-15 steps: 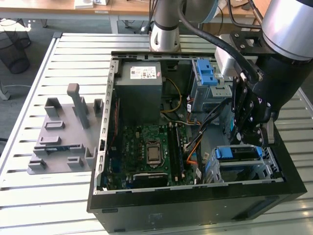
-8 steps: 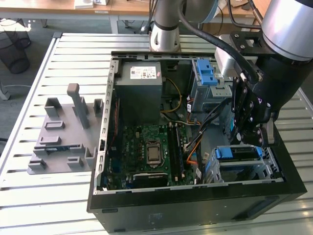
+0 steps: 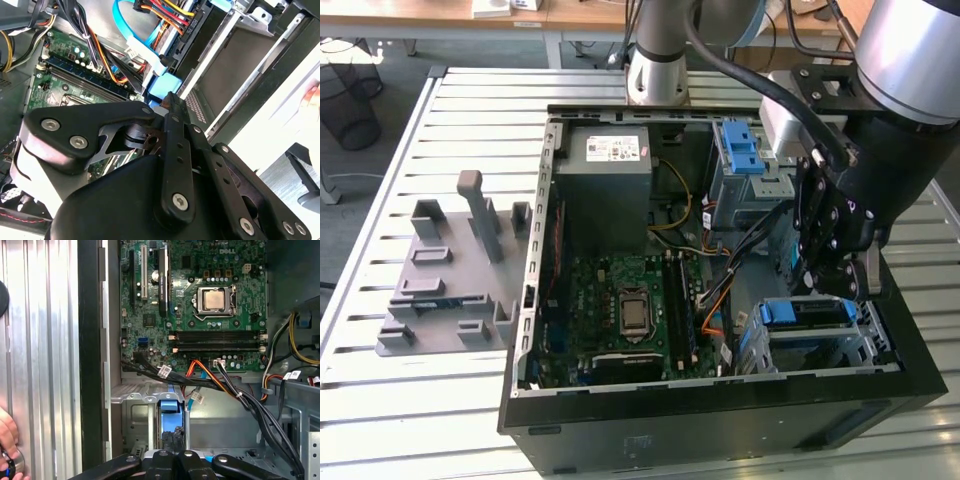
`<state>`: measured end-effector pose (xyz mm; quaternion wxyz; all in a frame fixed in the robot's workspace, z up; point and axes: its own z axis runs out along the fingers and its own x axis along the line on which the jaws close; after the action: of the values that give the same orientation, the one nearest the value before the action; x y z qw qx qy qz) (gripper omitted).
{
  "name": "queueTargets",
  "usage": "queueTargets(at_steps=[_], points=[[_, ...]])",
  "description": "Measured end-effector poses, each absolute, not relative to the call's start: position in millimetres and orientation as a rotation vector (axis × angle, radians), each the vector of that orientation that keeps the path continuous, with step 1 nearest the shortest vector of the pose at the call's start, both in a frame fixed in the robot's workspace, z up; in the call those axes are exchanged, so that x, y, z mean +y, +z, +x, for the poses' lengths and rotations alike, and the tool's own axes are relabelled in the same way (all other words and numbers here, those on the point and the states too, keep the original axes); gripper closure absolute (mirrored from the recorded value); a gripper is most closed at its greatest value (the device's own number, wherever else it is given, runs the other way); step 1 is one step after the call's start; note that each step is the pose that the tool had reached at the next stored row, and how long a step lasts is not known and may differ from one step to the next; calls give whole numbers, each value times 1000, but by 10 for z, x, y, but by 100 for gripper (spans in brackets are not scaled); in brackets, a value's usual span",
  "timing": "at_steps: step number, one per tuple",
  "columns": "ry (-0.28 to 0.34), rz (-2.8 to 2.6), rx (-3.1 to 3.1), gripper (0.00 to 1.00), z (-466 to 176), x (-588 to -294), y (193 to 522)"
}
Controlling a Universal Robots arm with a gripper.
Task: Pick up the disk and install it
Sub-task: 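Insert the first disk wire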
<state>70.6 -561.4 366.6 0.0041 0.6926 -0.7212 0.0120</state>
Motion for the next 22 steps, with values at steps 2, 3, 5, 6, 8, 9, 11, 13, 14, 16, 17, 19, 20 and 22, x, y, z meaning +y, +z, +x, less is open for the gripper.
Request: queueTargets(at_steps=[2,3,5,6,8,9,11,13,14,16,17,19,20,22], points=[[38,2170,-2260,89,732,-5615,3666],[38,2170,-2260,89,752,-5615,3666],[38,2170,-2260,89,796,-5615,3666],[38,2170,-2260,89,823,-5615,3666],[37,2170,-2259,89,880,-5623,3666],[37,2170,-2259,89,905,-5630,3665],[37,2170,-2259,89,961,-5636,3664],[37,2170,-2259,89,1031,-5637,3662],[37,2170,-2259,89,1064,-5637,3660],[37,2170,-2259,89,1114,-5634,3656],[36,2169,-2260,89,1135,-5628,3653],[37,2168,-2260,89,1171,-5610,3651],[37,2168,-2261,89,1187,-5593,3647],[37,2168,-2261,89,1199,-5549,3641]])
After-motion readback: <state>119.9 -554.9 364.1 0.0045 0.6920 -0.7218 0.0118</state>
